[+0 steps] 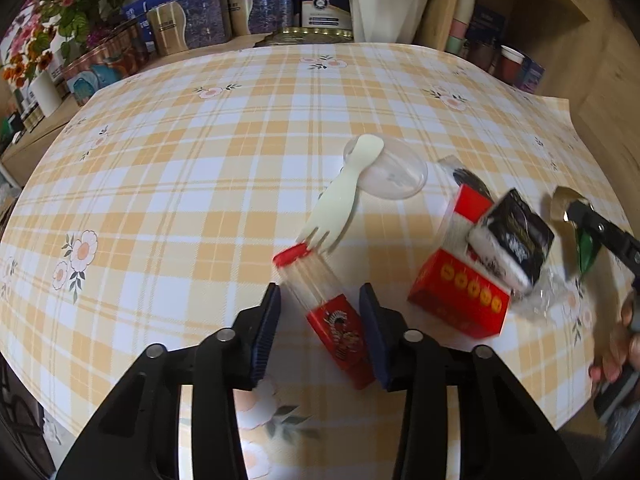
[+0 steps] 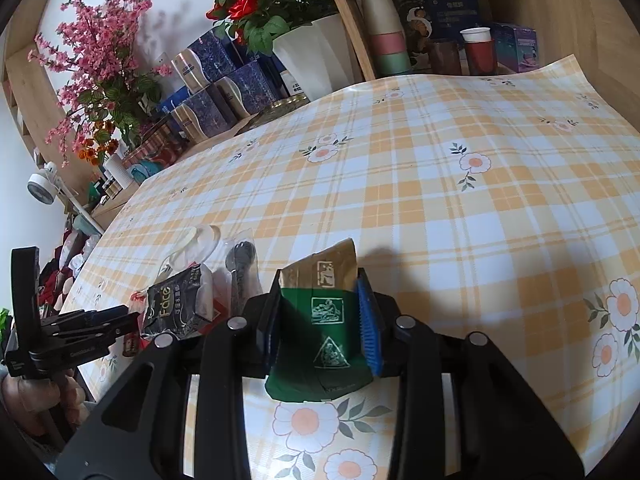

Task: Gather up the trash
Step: 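Grasp the red-capped clear tube with the left tool while the right tool holds the green bag, then carry the red tube over the bin and open the left tool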

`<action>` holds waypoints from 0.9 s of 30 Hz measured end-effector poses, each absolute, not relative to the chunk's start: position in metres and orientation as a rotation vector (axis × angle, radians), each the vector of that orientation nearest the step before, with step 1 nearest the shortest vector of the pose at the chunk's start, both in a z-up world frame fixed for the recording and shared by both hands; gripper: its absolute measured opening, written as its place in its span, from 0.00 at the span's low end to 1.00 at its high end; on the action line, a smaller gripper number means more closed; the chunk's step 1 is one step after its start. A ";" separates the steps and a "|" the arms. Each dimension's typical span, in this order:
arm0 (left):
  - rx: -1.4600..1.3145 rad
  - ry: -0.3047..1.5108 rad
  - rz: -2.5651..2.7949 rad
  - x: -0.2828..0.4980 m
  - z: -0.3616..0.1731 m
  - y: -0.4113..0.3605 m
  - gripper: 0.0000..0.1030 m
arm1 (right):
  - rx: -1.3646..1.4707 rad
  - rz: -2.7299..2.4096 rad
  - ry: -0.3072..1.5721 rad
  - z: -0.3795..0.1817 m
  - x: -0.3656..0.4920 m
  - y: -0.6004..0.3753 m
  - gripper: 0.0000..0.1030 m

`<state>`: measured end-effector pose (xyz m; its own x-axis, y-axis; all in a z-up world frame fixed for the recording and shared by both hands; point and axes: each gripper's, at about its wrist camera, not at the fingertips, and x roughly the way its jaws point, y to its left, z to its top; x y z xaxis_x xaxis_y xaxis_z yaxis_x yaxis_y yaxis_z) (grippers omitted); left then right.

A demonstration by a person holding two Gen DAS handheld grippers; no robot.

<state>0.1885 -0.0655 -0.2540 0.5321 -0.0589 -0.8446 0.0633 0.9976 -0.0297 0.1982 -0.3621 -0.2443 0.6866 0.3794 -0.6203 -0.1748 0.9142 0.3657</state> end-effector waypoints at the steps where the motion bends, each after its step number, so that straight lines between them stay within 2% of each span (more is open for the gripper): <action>1: 0.012 1.007 -0.080 0.186 -0.254 -0.064 0.32 | 0.288 0.316 0.755 -0.244 0.198 -0.362 0.35; 4: 0.056 0.996 -0.092 0.180 -0.254 -0.059 0.25 | 0.286 0.319 0.755 -0.244 0.198 -0.361 0.35; 17: 0.078 0.980 -0.097 0.178 -0.255 -0.059 0.26 | 0.276 0.325 0.772 -0.245 0.200 -0.359 0.35; 21: 0.070 0.986 -0.100 0.180 -0.255 -0.059 0.22 | 0.284 0.327 0.780 -0.247 0.201 -0.360 0.35; 27: -0.055 0.996 -0.111 0.173 -0.248 -0.042 0.22 | 0.305 0.317 0.780 -0.247 0.201 -0.364 0.35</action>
